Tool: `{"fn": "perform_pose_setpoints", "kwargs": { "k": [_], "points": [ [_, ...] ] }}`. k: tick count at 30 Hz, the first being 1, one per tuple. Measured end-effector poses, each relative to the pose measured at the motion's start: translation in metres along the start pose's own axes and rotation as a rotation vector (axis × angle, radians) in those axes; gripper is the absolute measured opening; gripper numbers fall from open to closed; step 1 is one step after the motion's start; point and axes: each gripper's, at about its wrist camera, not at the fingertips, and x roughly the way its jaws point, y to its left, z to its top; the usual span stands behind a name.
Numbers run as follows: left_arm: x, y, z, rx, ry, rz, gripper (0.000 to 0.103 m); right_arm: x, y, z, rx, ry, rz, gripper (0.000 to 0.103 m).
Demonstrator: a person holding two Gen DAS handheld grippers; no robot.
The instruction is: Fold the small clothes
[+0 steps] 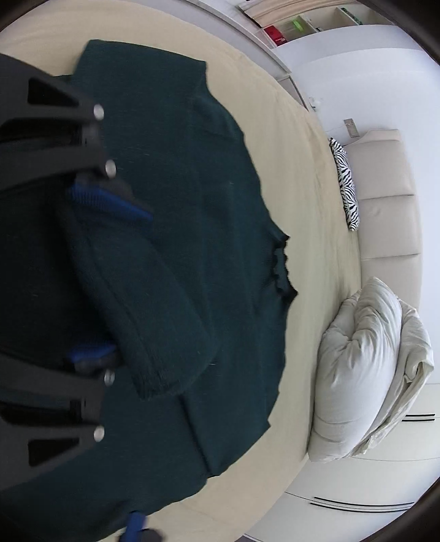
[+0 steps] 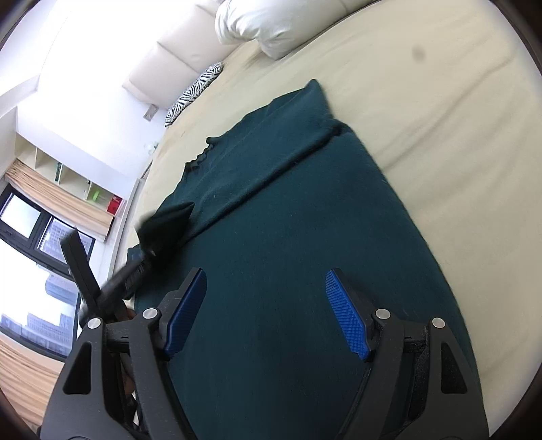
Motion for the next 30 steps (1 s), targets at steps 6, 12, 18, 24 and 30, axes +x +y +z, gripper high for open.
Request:
{"fn": "perform_pose_setpoints", "kwargs": {
  "k": [6,12,18,24,30],
  "points": [
    [-0.035,0.017,-0.037,-0.09,-0.002,-0.076,0.074,0.05,0.057,0.031,-0.112,0.079,0.024,0.072],
    [-0.066,0.061,-0.054,-0.208,-0.044,-0.116,0.075,0.122,0.097,0.049,-0.131,0.181,0.041,0.072],
    [-0.078,0.115,-0.06,-0.365,-0.068,-0.103,0.075,0.172,0.113,0.043,-0.154,0.237,-0.03,0.059],
    [-0.082,0.136,-0.065,-0.422,-0.087,-0.095,0.075,0.181,0.133,0.04,-0.221,0.251,-0.07,0.033],
    [-0.084,0.144,-0.066,-0.451,-0.097,-0.093,0.075,0.175,0.146,0.033,-0.302,0.235,-0.102,0.014]
  ]
}}
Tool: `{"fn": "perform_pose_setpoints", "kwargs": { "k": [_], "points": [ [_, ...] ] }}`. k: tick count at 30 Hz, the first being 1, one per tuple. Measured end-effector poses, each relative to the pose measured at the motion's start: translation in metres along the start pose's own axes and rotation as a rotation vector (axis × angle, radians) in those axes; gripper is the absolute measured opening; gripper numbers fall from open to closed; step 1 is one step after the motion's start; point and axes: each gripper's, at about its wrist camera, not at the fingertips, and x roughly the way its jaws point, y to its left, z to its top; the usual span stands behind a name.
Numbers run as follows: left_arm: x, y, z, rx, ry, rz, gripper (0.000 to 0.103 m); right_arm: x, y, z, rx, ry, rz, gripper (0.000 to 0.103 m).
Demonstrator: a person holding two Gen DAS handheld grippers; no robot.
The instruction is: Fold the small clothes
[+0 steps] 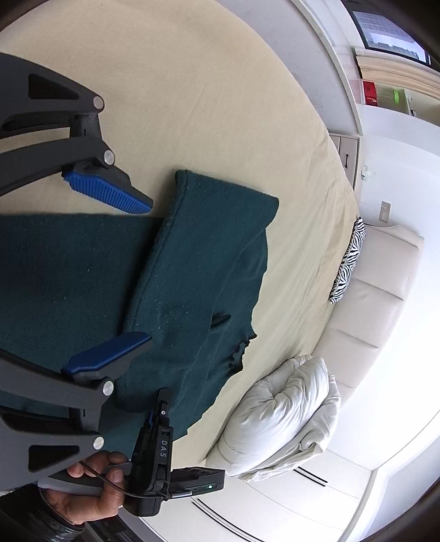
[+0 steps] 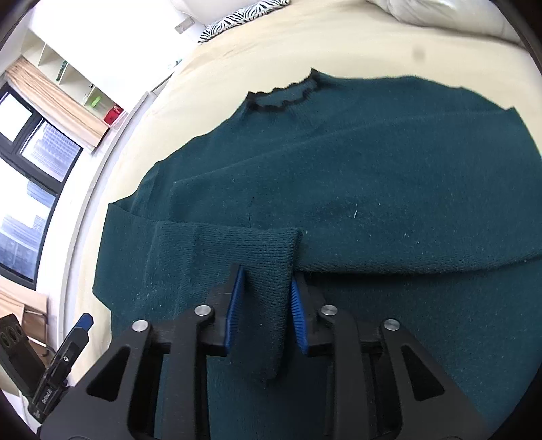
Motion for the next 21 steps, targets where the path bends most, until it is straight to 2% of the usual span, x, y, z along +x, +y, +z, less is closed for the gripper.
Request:
{"fn": "perform_pose_setpoints", "kwargs": {
  "k": [2,6,8,10,13,21],
  "points": [
    [0.0,0.004,0.004,-0.006,-0.006,0.013,0.075,-0.005,0.002,0.0,-0.018,-0.011,-0.014,0.011],
    [0.003,0.018,0.015,-0.04,-0.012,0.036,0.075,-0.025,0.022,-0.002,-0.125,-0.023,-0.103,0.009],
    [0.004,0.022,0.016,-0.057,-0.013,0.04,0.075,-0.027,0.027,-0.003,-0.147,0.002,-0.126,0.009],
    [0.004,0.025,0.016,-0.075,-0.01,0.035,0.075,-0.02,0.024,-0.005,-0.122,0.06,-0.111,0.012],
    [0.004,0.025,0.011,-0.075,-0.003,0.03,0.075,-0.006,0.005,-0.012,-0.01,0.122,-0.044,0.012],
    [0.004,0.037,0.017,-0.115,-0.009,0.039,0.075,-0.031,0.024,-0.013,-0.126,-0.019,-0.083,0.006]
  ]
}}
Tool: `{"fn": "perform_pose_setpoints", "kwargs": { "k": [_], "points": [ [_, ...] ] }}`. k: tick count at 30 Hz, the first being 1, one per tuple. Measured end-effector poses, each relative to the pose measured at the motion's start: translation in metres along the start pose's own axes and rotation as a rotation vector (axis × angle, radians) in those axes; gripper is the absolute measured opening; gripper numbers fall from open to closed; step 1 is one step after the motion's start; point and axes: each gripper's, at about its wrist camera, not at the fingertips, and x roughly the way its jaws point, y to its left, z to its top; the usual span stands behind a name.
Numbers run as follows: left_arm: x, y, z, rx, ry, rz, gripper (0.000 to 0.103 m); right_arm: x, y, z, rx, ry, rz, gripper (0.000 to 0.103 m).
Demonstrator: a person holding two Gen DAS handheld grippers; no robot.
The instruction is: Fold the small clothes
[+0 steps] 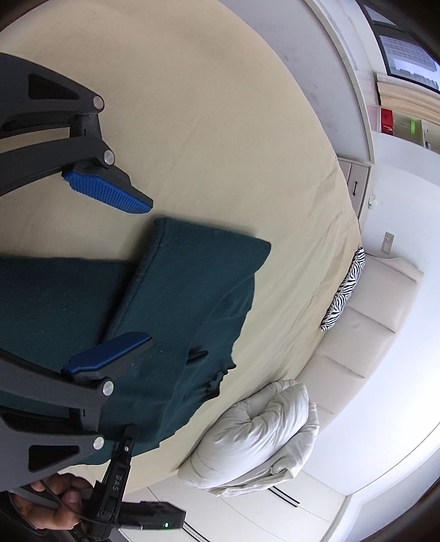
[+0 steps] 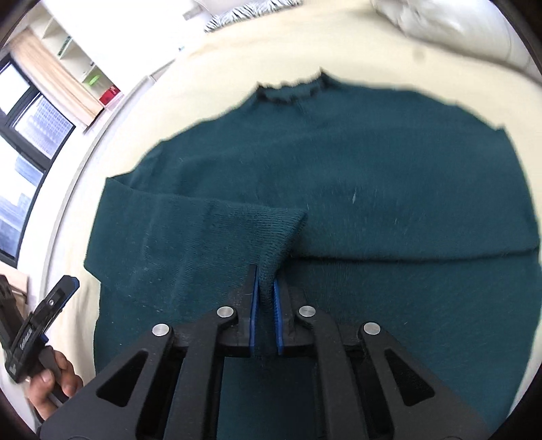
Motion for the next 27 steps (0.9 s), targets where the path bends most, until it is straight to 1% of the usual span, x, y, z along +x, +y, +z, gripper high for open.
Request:
{"fn": "perform_pose_setpoints", "kwargs": {
  "k": [4,6,8,10,12,13,14,16,18,21,23,24,25,26,27],
  "points": [
    [0.002,0.001,0.014,0.022,-0.011,0.024,0.075,-0.027,0.015,0.01,-0.068,-0.071,-0.01,0.006],
    [0.005,0.004,0.027,0.026,-0.018,0.031,0.075,-0.039,0.015,0.017,-0.088,-0.103,-0.018,0.006],
    [0.012,0.004,0.04,0.037,-0.015,0.053,0.075,-0.048,0.005,0.027,-0.089,-0.125,-0.028,0.006],
    [0.024,0.004,0.053,0.048,-0.001,0.072,0.076,-0.054,-0.014,0.039,-0.068,-0.143,-0.044,0.006],
    [0.042,0.004,0.064,0.055,0.024,0.096,0.076,-0.048,-0.037,0.049,-0.049,-0.117,-0.041,0.006],
    [0.049,0.005,0.067,0.048,0.038,0.1,0.076,-0.043,-0.046,0.052,-0.038,-0.106,-0.064,0.006],
    [0.057,0.006,0.071,0.036,0.051,0.097,0.076,-0.037,-0.056,0.054,-0.022,-0.094,-0.081,0.006],
    [0.071,0.006,0.077,0.019,0.07,0.097,0.076,-0.028,-0.078,0.058,0.028,-0.075,-0.073,0.006],
    [0.085,0.004,0.081,0.031,0.089,0.108,0.076,-0.026,-0.087,0.058,0.044,-0.078,-0.06,0.006],
    [0.11,-0.002,0.083,0.055,0.135,0.111,0.075,-0.024,-0.084,0.055,0.01,-0.083,-0.045,0.006],
    [0.121,-0.006,0.086,0.065,0.15,0.118,0.071,-0.019,-0.082,0.054,-0.005,-0.076,-0.041,0.006],
    [0.126,-0.007,0.089,0.076,0.15,0.124,0.067,-0.016,-0.082,0.055,-0.011,-0.077,-0.044,0.006],
    [0.129,-0.008,0.091,0.084,0.149,0.126,0.056,-0.014,-0.083,0.055,-0.012,-0.078,-0.043,0.006],
    [0.132,-0.01,0.093,0.094,0.152,0.13,0.049,-0.014,-0.084,0.055,-0.009,-0.08,-0.04,0.006],
    [0.136,-0.012,0.095,0.11,0.155,0.138,0.031,-0.014,-0.087,0.055,-0.002,-0.083,-0.036,0.006]
  ]
}}
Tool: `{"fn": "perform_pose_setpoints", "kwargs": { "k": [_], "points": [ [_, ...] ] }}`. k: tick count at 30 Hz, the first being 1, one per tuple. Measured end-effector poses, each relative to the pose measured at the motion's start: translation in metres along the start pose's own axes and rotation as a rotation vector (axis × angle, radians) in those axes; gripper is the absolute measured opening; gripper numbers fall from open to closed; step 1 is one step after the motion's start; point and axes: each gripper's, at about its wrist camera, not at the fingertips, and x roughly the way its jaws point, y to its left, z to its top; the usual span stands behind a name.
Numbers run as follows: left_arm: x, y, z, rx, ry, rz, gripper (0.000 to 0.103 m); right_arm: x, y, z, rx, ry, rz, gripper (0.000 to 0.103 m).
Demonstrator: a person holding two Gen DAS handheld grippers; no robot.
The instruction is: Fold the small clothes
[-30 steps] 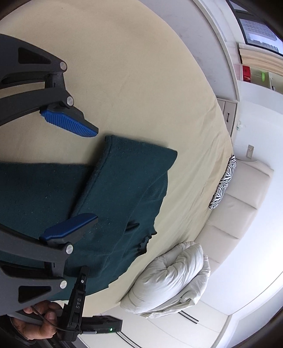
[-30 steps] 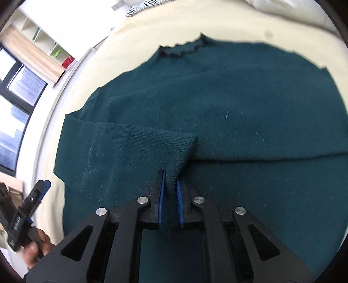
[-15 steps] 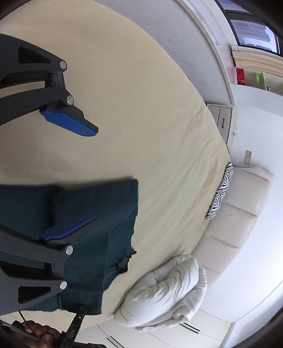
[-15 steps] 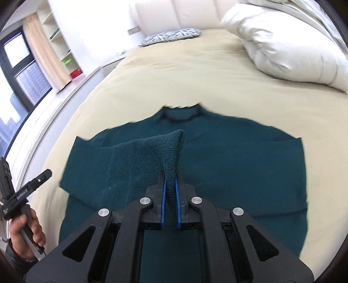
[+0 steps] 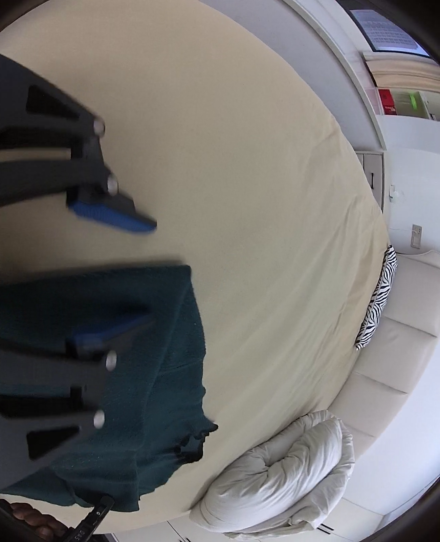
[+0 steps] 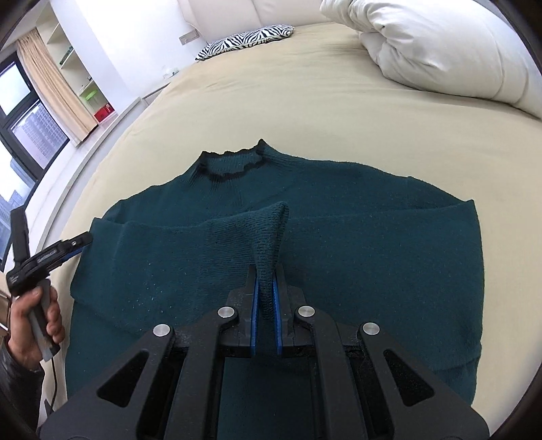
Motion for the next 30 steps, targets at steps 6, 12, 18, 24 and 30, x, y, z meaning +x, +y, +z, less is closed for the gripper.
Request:
{"fn": "perform_pose_setpoints", "kwargs": {
  "k": [6,12,18,24,30],
  "points": [
    [0.006,-0.015,-0.001,0.09,-0.029,0.028,0.008,0.014,0.003,-0.002,-0.013,0.003,-0.038,0.006],
    [-0.006,0.003,-0.009,0.019,-0.109,0.023,0.008,0.003,0.002,0.001,0.018,-0.056,-0.047,0.006],
    [0.004,0.002,-0.012,0.029,-0.098,0.049,0.008,0.037,-0.023,-0.006,0.098,0.028,-0.052,0.005],
    [-0.009,0.001,-0.009,0.007,-0.104,0.014,0.011,0.031,-0.021,-0.008,0.108,0.029,-0.01,0.006],
    [-0.049,-0.006,-0.027,0.032,-0.144,0.002,0.048,0.018,-0.026,-0.007,0.145,0.025,0.024,0.01]
  ]
}}
